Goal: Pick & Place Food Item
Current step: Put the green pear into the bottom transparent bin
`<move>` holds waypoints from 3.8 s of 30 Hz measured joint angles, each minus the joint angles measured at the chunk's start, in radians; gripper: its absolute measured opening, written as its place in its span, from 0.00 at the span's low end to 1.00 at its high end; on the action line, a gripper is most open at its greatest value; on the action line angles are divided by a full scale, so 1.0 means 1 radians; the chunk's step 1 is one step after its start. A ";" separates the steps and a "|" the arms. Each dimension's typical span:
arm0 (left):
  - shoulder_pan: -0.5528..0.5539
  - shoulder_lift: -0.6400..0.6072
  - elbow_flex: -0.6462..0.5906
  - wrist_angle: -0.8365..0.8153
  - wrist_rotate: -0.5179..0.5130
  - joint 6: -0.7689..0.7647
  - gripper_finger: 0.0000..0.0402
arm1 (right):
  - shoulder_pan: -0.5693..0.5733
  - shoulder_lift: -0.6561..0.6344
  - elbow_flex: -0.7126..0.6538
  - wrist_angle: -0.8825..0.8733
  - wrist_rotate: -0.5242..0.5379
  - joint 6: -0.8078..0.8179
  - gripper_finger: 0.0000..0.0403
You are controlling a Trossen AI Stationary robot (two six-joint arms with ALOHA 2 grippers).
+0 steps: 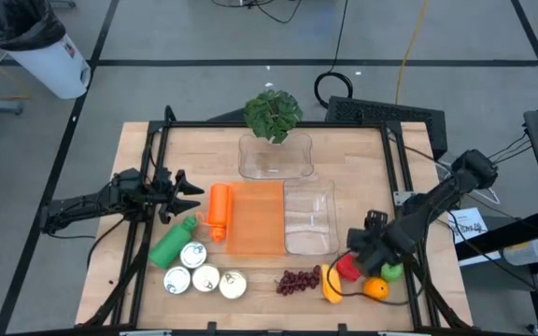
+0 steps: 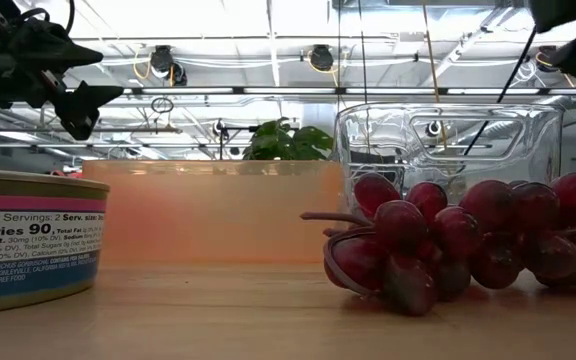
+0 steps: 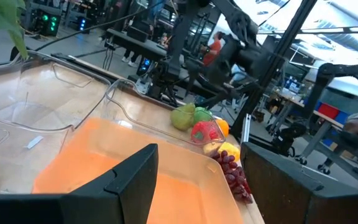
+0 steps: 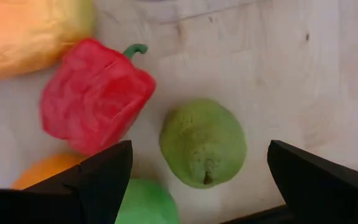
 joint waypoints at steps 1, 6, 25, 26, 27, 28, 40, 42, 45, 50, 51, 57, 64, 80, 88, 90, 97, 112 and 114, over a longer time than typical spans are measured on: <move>0.000 0.000 0.000 0.000 0.000 0.000 0.61 | 0.009 0.013 -0.008 0.001 0.003 0.014 0.89; 0.000 0.000 0.000 0.000 0.000 0.000 0.61 | 0.037 0.059 -0.051 0.009 0.033 0.069 0.89; 0.000 0.000 0.000 0.000 0.000 0.000 0.61 | 0.041 -0.009 -0.246 0.157 0.047 0.102 0.77; 0.000 0.000 0.000 0.000 0.000 0.000 0.61 | 0.041 -0.011 -0.250 0.157 0.047 0.107 0.76; 0.000 0.000 0.000 0.000 0.000 0.000 0.61 | 0.041 -0.011 -0.252 0.157 0.047 0.111 0.74; 0.000 0.000 0.000 0.000 0.000 0.000 0.61 | 0.041 -0.011 -0.255 0.157 0.047 0.115 0.74; 0.000 0.000 0.000 0.000 0.000 0.000 0.61 | 0.041 -0.091 -0.209 0.054 0.070 0.128 0.73; 0.000 0.000 0.000 0.000 0.000 0.000 0.61 | 0.040 -0.130 -0.190 0.012 0.074 0.129 0.73; 0.000 0.000 0.000 0.000 0.000 0.000 0.61 | 0.040 -0.186 -0.153 -0.028 0.094 0.135 0.73; 0.000 0.000 0.000 0.000 0.000 0.000 0.61 | 0.040 -0.267 -0.087 -0.077 0.163 0.146 0.73; 0.000 0.000 0.000 0.000 0.000 0.000 0.61 | 0.040 -0.281 -0.076 -0.076 0.183 0.144 0.73; 0.000 0.000 0.000 0.000 0.000 0.000 0.61 | 0.040 -0.349 -0.039 -0.028 0.338 0.082 0.73; 0.000 0.000 0.000 0.000 0.000 0.000 0.61 | -0.030 -0.373 -0.039 0.213 0.553 -0.177 0.73; 0.000 0.000 0.000 0.000 0.000 0.000 0.61 | -0.503 -0.181 0.005 0.775 0.152 -0.765 0.73; 0.000 0.000 0.000 0.000 0.000 0.000 0.61 | -0.619 0.083 0.186 0.574 0.064 -0.893 0.73; 0.000 0.000 0.000 0.000 0.000 -0.001 0.61 | -0.641 0.136 0.209 0.512 0.068 -0.910 0.73; 0.000 0.000 0.000 0.000 0.000 0.000 0.61 | -0.710 0.195 0.325 0.401 0.071 -0.951 0.73; 0.000 0.000 0.000 0.000 0.000 -0.001 0.61 | -0.944 0.223 0.438 0.424 0.070 -1.069 0.73; 0.000 0.000 0.000 0.000 0.000 0.000 0.61 | -0.933 0.221 0.437 0.388 0.070 -1.068 0.73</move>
